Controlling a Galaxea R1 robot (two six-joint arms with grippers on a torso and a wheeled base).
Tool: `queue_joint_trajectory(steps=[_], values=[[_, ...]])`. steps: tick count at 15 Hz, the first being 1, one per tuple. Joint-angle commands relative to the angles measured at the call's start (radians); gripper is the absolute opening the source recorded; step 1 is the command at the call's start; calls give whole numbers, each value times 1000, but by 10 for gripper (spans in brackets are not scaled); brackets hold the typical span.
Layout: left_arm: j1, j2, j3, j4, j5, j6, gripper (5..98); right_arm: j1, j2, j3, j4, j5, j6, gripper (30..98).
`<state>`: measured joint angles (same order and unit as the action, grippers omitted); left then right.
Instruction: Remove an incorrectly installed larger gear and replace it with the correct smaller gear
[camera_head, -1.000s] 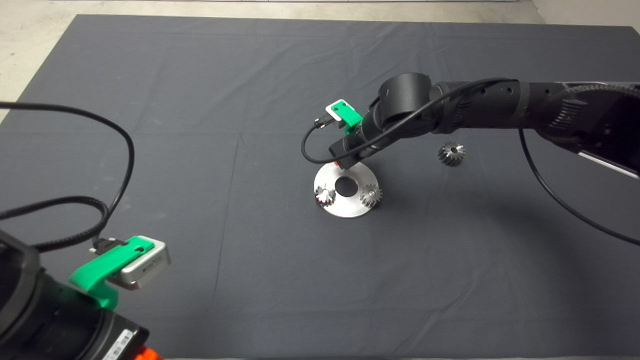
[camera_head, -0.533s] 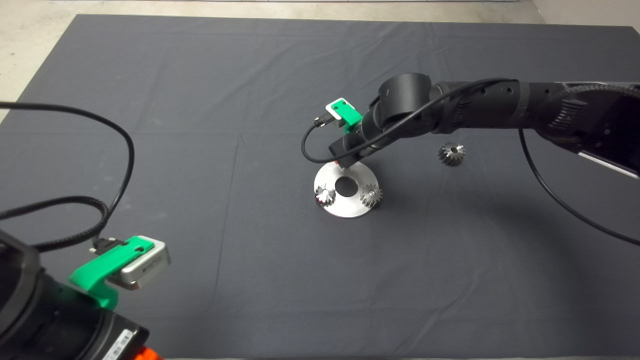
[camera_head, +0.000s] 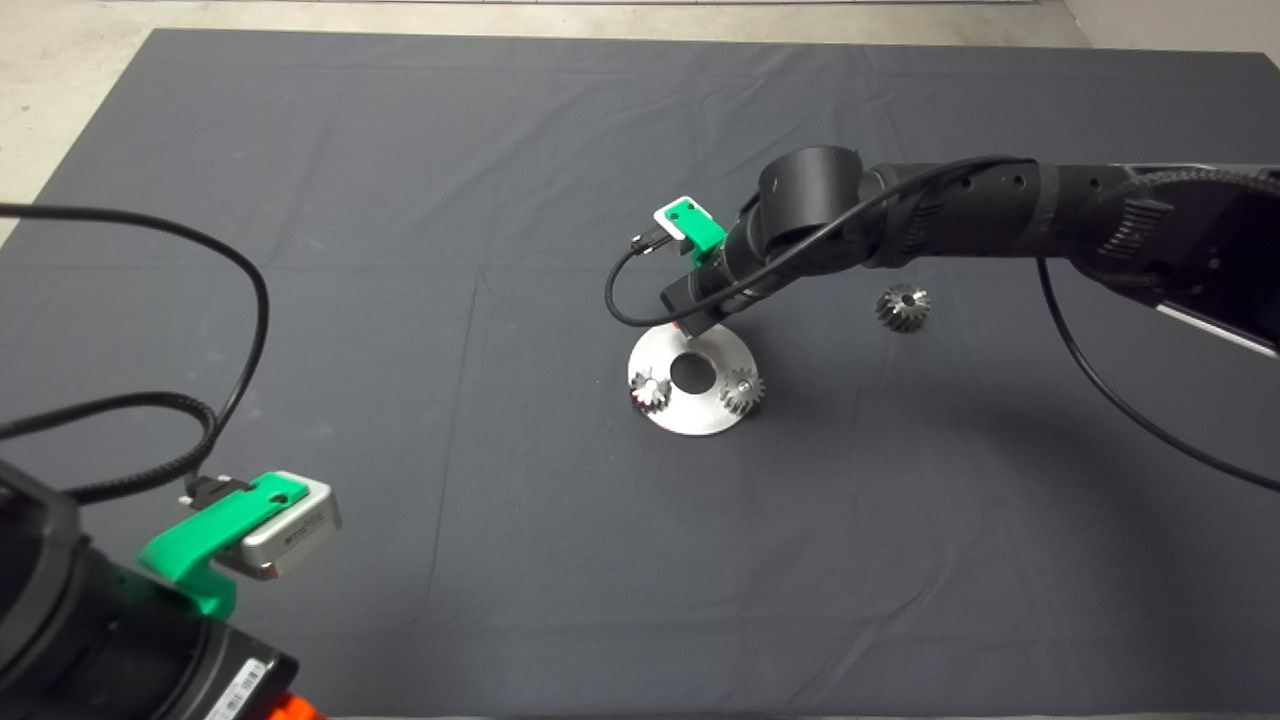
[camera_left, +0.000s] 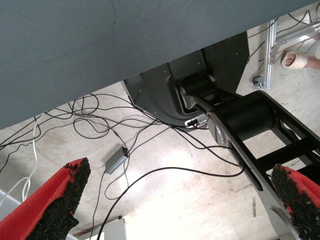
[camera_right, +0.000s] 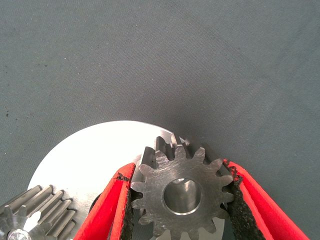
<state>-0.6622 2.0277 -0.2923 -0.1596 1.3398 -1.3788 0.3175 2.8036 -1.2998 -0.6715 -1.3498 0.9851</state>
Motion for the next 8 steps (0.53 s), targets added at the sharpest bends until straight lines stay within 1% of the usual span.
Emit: queue_joint_trajectory(steps=[1,3,8], values=[[-4,1,9,6,-5,-2,929,15,3,7,-34,1,6,411],[-4,1,9,6,-13,0,929,15,1,7,-34,1,6,411],[-4,0,9,6,-13,0,929,15,0,2,-43,1,6,411]])
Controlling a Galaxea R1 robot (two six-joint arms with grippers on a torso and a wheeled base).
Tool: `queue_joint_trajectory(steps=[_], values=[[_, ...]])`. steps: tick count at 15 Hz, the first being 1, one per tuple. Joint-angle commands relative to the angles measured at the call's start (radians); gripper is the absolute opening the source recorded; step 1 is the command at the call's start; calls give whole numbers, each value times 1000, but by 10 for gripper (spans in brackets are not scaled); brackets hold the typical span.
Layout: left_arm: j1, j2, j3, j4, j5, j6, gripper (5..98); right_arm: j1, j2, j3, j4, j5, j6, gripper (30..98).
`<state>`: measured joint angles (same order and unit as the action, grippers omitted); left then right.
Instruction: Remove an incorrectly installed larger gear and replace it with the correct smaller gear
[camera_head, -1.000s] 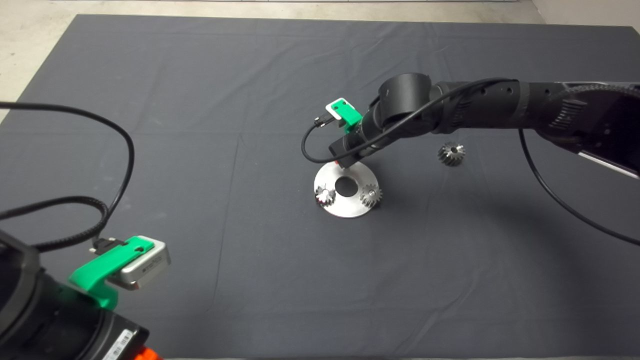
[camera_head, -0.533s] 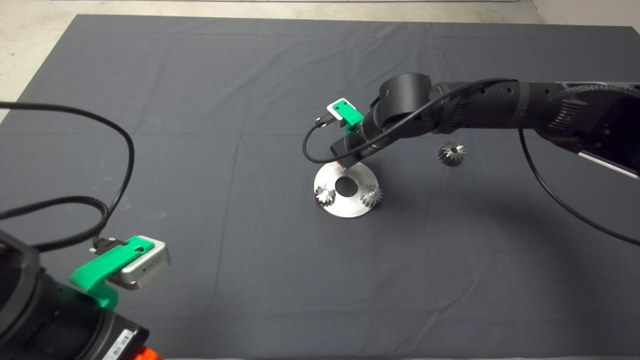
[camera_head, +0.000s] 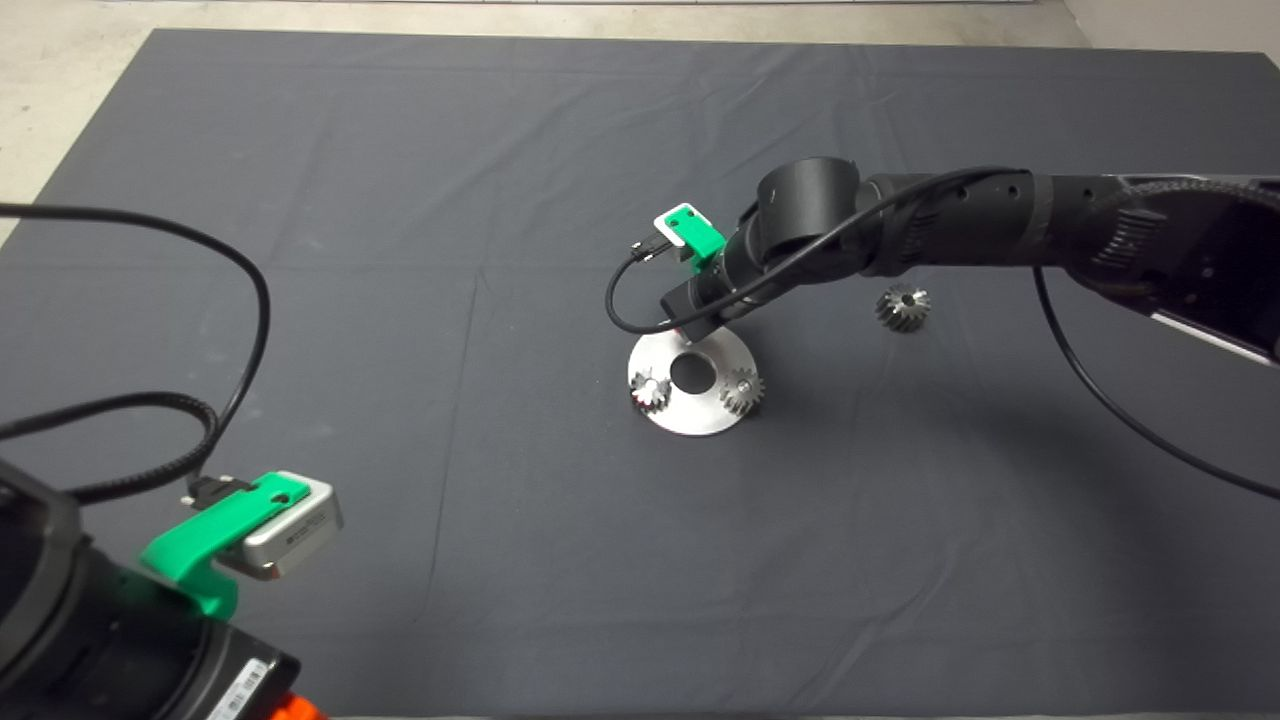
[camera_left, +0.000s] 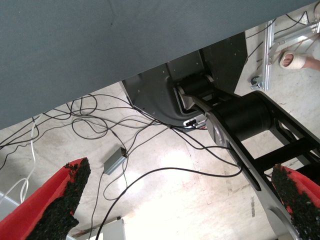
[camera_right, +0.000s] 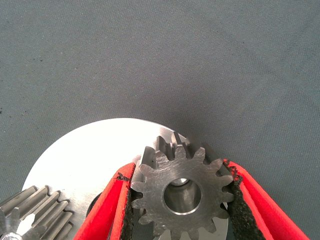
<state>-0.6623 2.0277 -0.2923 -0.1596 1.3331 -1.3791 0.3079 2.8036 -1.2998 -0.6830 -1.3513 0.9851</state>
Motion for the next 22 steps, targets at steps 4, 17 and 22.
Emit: queue_joint_trajectory(steps=[4,17,22], values=[[-4,-2,9,6,-6,0,929,27,9,-19,-36,4,6,411],[-4,-2,9,6,-6,0,929,31,26,-62,-31,6,6,414],[-4,-2,9,6,-6,0,929,31,26,-61,-30,6,4,426]])
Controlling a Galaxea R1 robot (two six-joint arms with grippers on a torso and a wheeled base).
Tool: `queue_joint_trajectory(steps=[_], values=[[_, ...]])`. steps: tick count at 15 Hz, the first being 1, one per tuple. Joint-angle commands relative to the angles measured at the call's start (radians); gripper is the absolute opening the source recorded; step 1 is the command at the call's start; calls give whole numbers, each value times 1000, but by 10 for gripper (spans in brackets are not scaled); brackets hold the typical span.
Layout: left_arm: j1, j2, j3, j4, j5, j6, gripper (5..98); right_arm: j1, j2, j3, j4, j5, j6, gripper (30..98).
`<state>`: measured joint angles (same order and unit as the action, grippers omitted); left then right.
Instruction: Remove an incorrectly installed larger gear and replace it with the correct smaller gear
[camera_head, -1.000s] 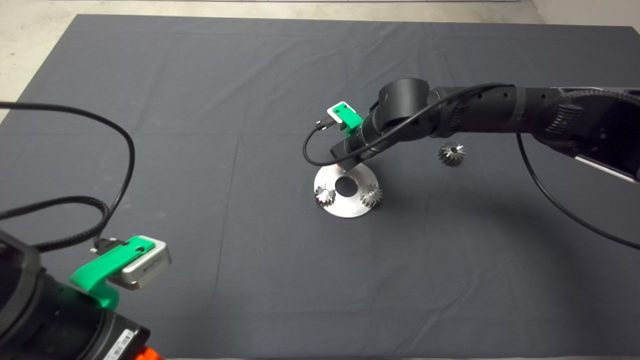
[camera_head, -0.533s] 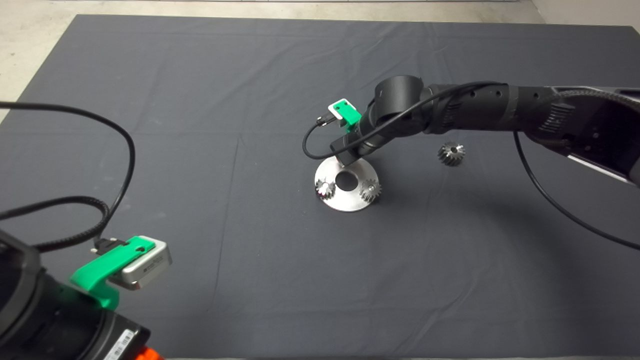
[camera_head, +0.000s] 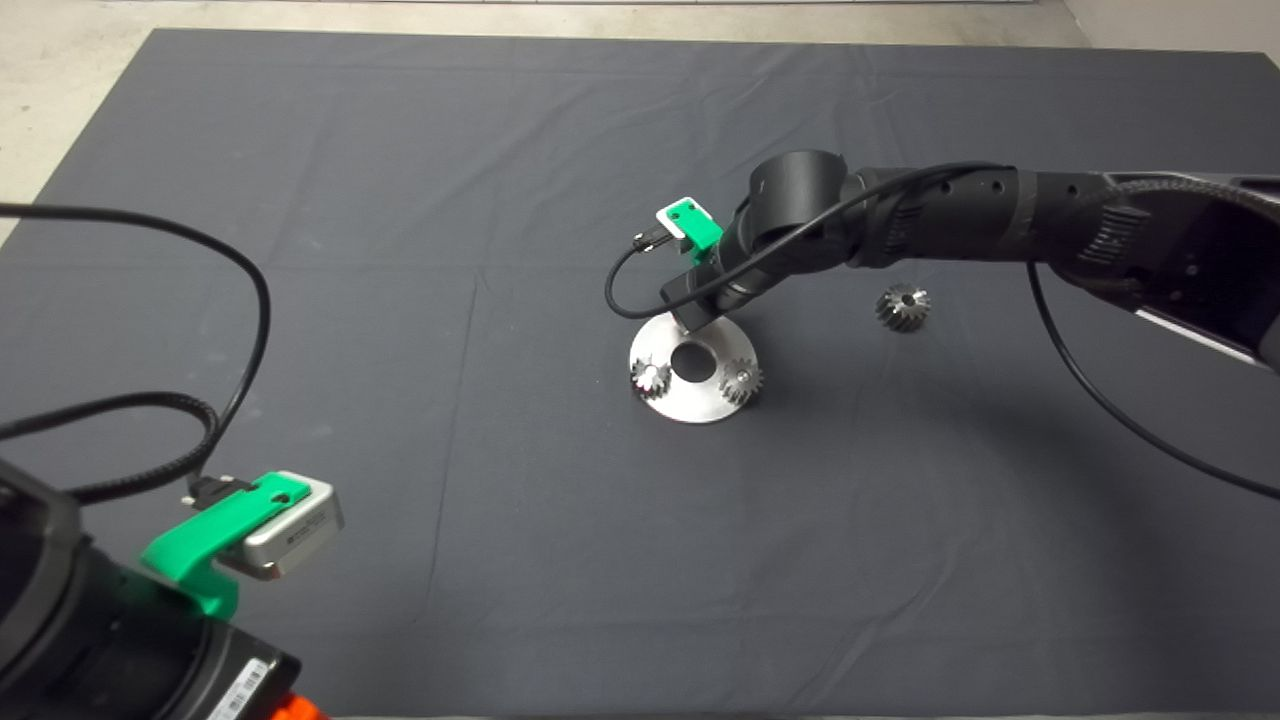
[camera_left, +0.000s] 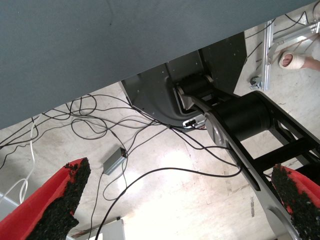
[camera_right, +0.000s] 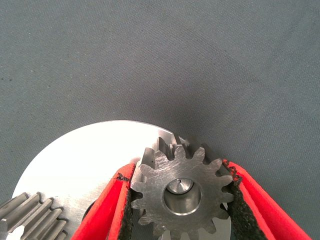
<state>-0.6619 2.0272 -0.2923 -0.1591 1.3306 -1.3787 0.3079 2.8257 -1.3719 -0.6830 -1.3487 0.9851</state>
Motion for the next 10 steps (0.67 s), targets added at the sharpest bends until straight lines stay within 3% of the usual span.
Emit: queue_joint_trajectory(steps=[1,5,7,9,10], values=[[-4,-1,9,6,-4,0,929,33,2,12,-30,3,6,437],[-4,-1,9,6,-4,0,929,33,-2,12,-28,2,4,461],[-4,-1,9,6,-4,3,929,67,-31,51,1,-2,3,482],[-4,-10,9,6,7,8,929,231,-130,225,183,-45,9,526],[-4,-18,7,7,12,9,929,320,-191,313,298,-47,12,530]])
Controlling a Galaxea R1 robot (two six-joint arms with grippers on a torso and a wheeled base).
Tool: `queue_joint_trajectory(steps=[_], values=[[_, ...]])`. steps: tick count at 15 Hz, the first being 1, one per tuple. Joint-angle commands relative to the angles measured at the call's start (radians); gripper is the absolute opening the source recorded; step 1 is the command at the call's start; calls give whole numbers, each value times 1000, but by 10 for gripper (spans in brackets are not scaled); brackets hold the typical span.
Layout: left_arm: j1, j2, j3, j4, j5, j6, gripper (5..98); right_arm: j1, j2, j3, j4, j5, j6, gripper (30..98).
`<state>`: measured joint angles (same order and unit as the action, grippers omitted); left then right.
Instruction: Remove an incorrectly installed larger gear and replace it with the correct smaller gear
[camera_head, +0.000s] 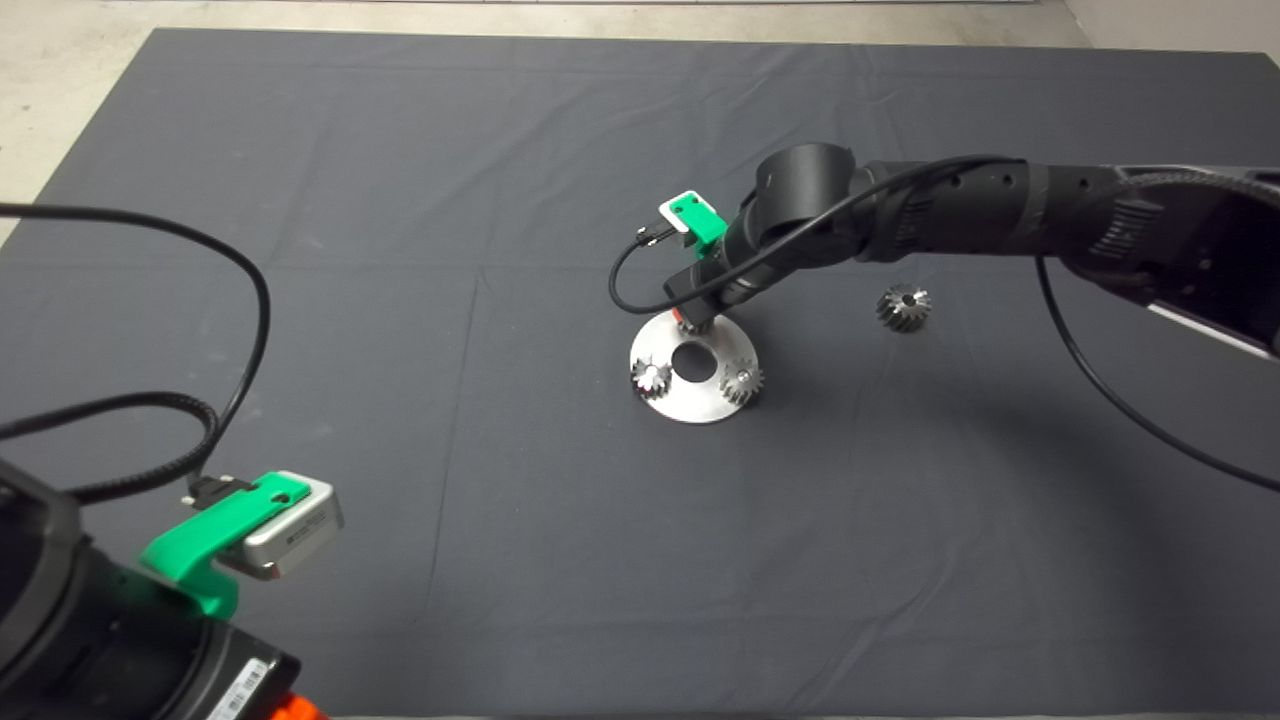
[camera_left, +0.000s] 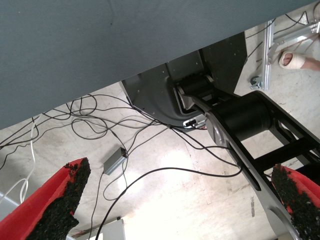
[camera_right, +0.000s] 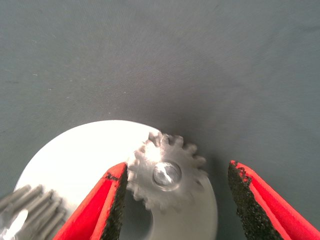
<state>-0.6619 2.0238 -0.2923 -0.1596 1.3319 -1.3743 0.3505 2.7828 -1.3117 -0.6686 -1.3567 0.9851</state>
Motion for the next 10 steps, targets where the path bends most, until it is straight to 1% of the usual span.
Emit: queue_joint_trajectory(steps=[1,2,3,4,5,6,7,8,9,10], values=[[-4,-30,4,8,10,3,929,361,-229,348,378,-41,15,531],[-4,-42,1,8,10,3,929,417,-308,423,457,-44,30,566],[-4,-53,0,8,10,3,929,451,-381,481,534,-69,45,583],[-4,-47,5,8,3,4,929,471,-458,577,605,-108,74,583],[-4,-40,4,8,-6,6,960,476,-525,674,645,-137,146,607],[-4,-38,3,8,-25,8,983,476,-581,762,683,-172,254,628],[-5,-35,4,8,-45,18,983,476,-613,877,720,-197,341,628],[-4,-36,7,8,-52,24,983,476,-618,954,734,-199,402,630],[-4,-46,6,6,-62,23,983,476,-632,959,739,-199,457,657],[-4,-46,6,6,-89,23,983,476,-661,959,739,-199,474,672]])
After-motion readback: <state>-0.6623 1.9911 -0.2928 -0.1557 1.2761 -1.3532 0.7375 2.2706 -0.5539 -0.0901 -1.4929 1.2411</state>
